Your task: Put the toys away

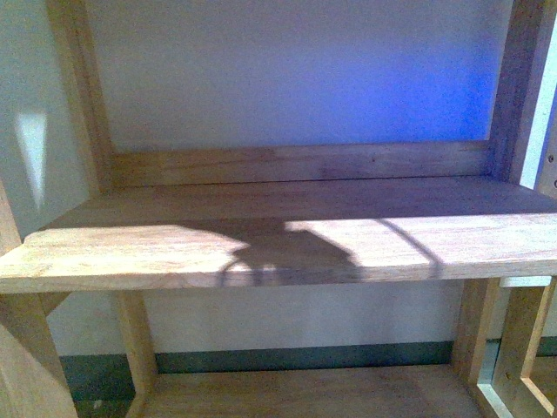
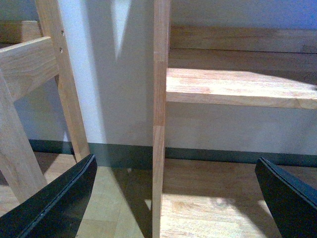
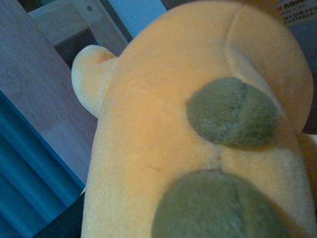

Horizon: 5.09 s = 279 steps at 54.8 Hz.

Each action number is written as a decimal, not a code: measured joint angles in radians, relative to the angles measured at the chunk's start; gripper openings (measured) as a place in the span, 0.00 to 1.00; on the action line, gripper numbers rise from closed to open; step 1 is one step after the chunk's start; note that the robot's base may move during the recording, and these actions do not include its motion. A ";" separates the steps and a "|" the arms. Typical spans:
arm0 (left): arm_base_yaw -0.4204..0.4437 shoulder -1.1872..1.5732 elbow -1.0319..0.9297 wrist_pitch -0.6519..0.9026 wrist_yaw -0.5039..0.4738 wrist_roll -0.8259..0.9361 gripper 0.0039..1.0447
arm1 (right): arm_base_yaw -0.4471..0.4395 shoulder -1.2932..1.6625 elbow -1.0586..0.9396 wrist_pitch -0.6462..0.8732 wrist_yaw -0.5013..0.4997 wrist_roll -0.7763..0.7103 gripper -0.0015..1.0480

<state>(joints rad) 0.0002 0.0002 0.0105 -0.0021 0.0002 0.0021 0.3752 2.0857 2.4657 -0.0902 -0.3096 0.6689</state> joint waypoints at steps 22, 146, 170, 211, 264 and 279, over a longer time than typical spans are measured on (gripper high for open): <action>0.000 0.000 0.000 0.000 0.000 0.000 0.95 | -0.027 -0.046 -0.019 -0.012 0.045 -0.216 1.00; 0.000 0.000 0.000 0.000 0.000 0.000 0.95 | -0.385 -1.777 -2.001 -0.052 0.296 -0.644 0.73; 0.000 0.000 0.000 0.000 0.000 0.000 0.95 | -0.379 -1.916 -2.249 0.034 0.306 -0.663 0.15; 0.000 0.000 0.000 0.000 0.000 0.000 0.95 | -0.379 -2.027 -2.402 0.079 0.306 -0.663 0.15; 0.000 0.000 0.000 0.000 0.000 0.000 0.95 | -0.379 -2.079 -2.452 0.085 0.306 -0.665 0.58; 0.000 0.000 0.000 0.000 0.000 0.000 0.95 | -0.379 -2.079 -2.452 0.085 0.306 -0.662 0.99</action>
<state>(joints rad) 0.0002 0.0002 0.0105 -0.0021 0.0002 0.0021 -0.0036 0.0063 0.0135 -0.0048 -0.0040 0.0067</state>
